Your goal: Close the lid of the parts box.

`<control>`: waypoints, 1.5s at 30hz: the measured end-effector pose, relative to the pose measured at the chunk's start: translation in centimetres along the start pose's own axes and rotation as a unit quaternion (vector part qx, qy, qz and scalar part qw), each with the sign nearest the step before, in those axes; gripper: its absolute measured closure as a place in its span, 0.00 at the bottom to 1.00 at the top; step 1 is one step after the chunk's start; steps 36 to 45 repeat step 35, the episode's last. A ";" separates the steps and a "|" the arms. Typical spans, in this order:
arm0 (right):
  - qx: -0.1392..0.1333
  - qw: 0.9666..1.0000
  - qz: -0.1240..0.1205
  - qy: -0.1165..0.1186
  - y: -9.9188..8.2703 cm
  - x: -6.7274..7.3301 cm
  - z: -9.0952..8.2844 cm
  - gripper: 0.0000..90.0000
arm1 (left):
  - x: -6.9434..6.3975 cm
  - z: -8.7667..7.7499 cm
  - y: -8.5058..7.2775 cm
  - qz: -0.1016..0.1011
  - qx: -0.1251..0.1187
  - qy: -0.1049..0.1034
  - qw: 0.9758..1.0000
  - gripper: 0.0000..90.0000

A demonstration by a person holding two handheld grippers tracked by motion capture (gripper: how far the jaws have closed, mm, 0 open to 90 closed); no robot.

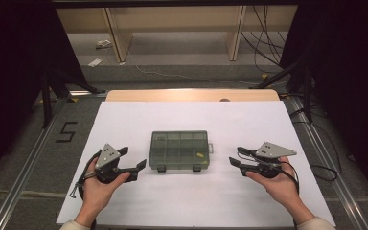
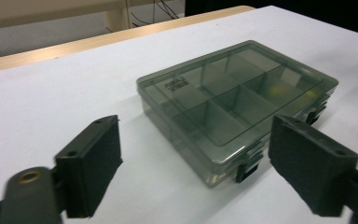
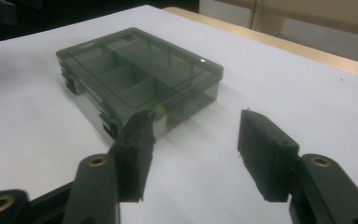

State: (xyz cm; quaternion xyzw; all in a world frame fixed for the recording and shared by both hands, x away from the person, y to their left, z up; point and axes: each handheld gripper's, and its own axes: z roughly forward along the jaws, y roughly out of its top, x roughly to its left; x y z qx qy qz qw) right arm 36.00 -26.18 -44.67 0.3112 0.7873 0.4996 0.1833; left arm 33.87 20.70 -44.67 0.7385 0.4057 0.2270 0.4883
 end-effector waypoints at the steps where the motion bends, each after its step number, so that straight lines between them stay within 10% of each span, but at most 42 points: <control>1: -0.002 1.000 0.001 -0.002 -0.1 -0.1 -0.2 0.50 | 0.1 -0.1 -0.1 0.001 0.002 0.003 1.000 0.17; 45: -0.005 1.000 0.012 -0.024 -2.8 -0.6 -3.2 0.29 | 0.9 -0.5 -2.2 0.029 0.025 0.016 0.999 0.00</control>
